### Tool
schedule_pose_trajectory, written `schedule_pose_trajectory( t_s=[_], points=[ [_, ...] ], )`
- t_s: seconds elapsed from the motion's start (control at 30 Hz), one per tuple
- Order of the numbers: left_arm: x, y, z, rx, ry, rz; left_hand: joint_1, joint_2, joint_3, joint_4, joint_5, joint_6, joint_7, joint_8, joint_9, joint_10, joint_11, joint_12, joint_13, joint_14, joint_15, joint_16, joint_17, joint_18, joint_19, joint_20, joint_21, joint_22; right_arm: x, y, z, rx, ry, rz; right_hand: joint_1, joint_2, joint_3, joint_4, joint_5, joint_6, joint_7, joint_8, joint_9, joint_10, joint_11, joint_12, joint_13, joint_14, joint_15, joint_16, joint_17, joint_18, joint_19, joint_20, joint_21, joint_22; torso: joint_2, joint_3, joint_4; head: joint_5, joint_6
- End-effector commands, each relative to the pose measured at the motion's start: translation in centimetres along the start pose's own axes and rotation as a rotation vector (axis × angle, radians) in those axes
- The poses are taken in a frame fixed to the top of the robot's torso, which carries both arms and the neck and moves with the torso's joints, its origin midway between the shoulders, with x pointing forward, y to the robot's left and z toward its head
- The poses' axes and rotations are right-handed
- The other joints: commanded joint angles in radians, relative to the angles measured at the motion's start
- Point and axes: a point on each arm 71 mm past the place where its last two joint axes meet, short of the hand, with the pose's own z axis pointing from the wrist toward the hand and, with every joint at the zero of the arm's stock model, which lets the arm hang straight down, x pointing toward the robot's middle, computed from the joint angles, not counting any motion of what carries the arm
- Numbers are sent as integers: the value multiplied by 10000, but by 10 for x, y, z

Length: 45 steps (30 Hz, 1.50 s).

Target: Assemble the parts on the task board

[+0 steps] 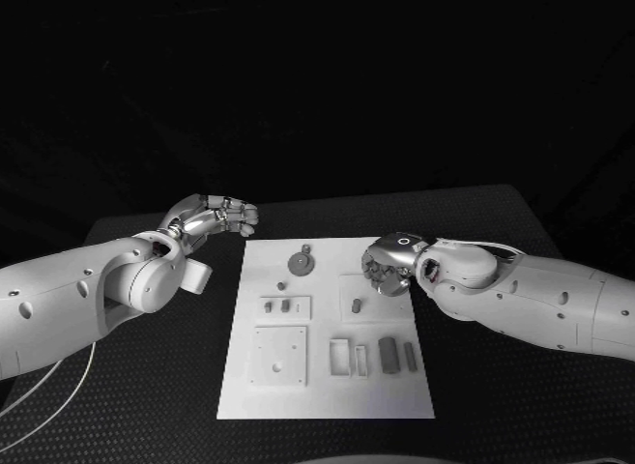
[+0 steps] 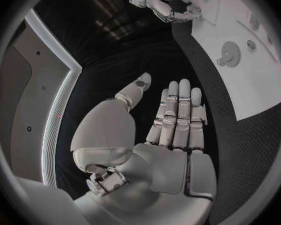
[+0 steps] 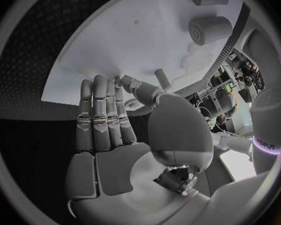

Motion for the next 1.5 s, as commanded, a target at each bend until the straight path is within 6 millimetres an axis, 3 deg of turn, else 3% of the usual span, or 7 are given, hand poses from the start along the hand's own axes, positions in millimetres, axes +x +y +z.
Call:
schedule_pose_trajectory(
  t_s=[0.03,0.47,0.83,1.5],
  points=[
    [1,-1,0,69,125,-130,-15,65,-55,-6,-19,-31,11,-14,-11,-79,15,-29,-10,9,40,-60,12,58,1,32,-40,17,14,1,-2,47,643,-619,4,124,31,-55,-50,81,-11,29,12,99,-8,26,49,76,-5,41,22,133,81,-18,37,26,0,1,3,-11,-36],
    [1,-1,0,27,115,-127,0,55,-55,-18,-16,-41,14,-14,-15,-105,24,-29,-25,24,36,-82,44,66,6,30,-48,29,19,2,-2,172,510,-1274,181,133,199,-408,-44,482,-165,138,87,516,-167,-10,275,334,-146,230,198,133,384,-163,239,202,3,-1,7,-49,-117],
    [1,-1,0,34,106,-124,14,49,-52,-24,-12,-47,16,-15,-18,-113,27,-25,-32,28,36,-97,62,70,8,31,-54,36,18,3,-3,150,122,-1445,205,104,349,-376,-47,690,-239,179,121,750,-260,-17,419,502,-242,330,296,133,594,-252,364,290,0,-7,3,-45,-135],
    [-2,0,1,52,-25,-70,21,50,-53,-20,-7,-112,44,-45,-37,-117,29,-12,-46,55,32,-128,114,75,23,31,-66,54,12,4,-6,35,-704,-1338,154,-143,715,-222,19,951,-346,242,320,1119,-415,-20,799,728,-402,622,525,133,947,-433,614,474,3,-14,16,-27,-107]
  ],
)
